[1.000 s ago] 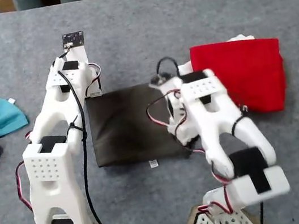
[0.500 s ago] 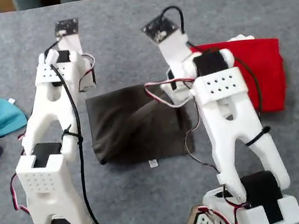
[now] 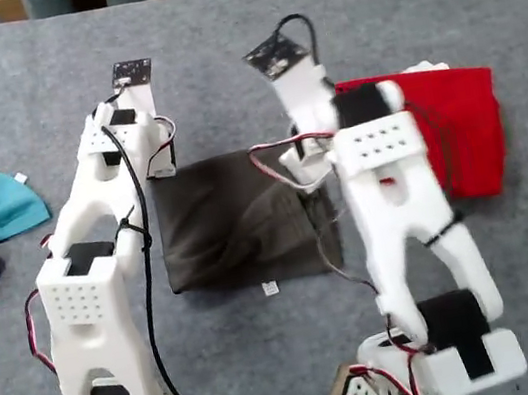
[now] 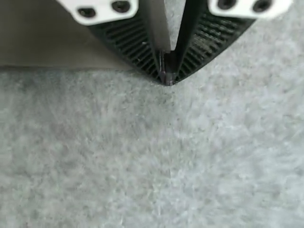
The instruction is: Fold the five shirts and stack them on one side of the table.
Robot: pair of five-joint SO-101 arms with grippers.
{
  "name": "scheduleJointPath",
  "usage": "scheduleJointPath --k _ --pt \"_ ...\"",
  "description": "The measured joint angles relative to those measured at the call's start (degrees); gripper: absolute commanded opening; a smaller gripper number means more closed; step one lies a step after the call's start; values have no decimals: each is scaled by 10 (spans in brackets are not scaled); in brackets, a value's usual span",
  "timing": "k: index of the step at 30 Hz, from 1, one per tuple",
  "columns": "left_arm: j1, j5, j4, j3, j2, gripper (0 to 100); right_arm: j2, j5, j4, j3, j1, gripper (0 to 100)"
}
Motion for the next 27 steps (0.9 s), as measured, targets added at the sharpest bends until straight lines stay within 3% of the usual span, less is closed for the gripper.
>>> scheduleJointPath --k 5,9,20,27 --pt "3 2 -4 -8 13 29 81 0 -172 40 -38 15" --pt "3 -1 -4 -8 13 29 159 0 -202 40 -47 15" --pt "3 -1 -4 -19 21 29 207 0 65 -35 -36 15" --pt "3 -1 -3 -21 21 29 122 53 130 37 0 15"
